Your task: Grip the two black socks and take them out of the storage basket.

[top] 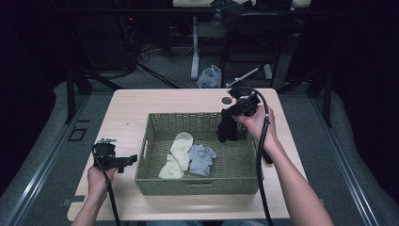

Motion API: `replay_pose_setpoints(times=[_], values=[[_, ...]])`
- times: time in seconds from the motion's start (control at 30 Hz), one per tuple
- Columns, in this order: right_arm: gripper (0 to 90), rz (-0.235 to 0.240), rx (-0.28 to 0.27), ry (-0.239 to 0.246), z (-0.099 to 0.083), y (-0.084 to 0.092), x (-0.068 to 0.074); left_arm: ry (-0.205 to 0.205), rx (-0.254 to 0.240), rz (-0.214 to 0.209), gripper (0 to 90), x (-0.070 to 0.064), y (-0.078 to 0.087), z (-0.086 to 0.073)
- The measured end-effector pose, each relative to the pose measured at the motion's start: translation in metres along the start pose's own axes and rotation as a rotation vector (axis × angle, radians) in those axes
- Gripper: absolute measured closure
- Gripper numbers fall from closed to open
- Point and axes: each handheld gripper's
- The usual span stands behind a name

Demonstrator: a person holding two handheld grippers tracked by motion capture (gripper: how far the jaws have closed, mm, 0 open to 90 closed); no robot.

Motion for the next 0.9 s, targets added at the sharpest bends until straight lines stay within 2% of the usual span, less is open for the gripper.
replay_pose_setpoints(times=[0.5, 0.9], values=[[87.1, -0.014, -0.064, 0.017, 0.008, 0.041, 0.007, 0.000, 0.000, 0.001, 0.2, 0.000, 0.000, 0.000], [87.1, -0.043, -0.111, 0.024, 0.008, 0.072, 0.006, 0.000, 0.000, 0.001, 0.2, 0.000, 0.000, 0.000]])
Point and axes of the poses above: each handheld gripper's, and its own axes: y roughly backward along the jaws, z roughly out of its top, x roughly to its left, and after that the axes turned 15 degrees about z, right-handed
